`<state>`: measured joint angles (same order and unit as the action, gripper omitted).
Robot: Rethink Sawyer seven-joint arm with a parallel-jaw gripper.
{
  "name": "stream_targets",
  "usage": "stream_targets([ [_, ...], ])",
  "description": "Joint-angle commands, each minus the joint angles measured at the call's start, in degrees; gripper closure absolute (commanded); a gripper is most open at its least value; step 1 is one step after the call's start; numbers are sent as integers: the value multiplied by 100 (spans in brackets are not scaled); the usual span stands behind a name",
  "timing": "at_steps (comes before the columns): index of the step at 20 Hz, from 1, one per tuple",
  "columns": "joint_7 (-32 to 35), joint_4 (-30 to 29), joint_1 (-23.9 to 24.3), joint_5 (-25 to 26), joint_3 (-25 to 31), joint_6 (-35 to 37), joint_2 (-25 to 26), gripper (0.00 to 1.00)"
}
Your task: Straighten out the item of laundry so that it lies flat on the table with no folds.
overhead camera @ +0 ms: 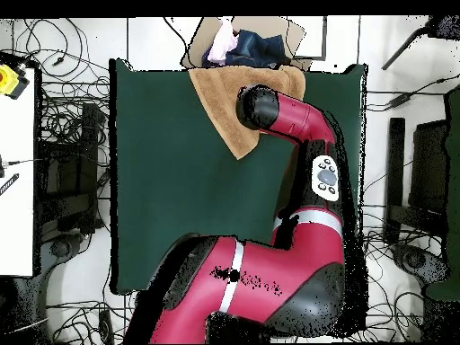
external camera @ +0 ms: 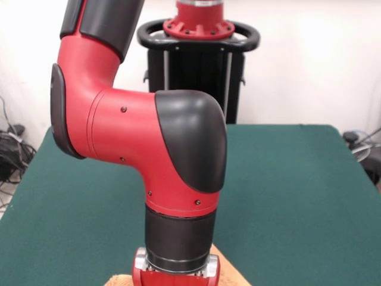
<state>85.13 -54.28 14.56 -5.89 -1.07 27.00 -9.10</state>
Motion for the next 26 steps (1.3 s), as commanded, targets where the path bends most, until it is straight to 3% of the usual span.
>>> stream_targets([
  [1,1409,-1109,-100,-35,-29,56,64,100],
  [8,1460,-1242,-112,-92,-54,156,-83,100],
  [14,1710,-1891,-345,-400,-428,1763,-1580,100],
  [17,1851,-1926,-414,-519,-564,2360,-1978,100],
  [26,1801,-2170,-326,-751,-426,2600,-2252,100],
])
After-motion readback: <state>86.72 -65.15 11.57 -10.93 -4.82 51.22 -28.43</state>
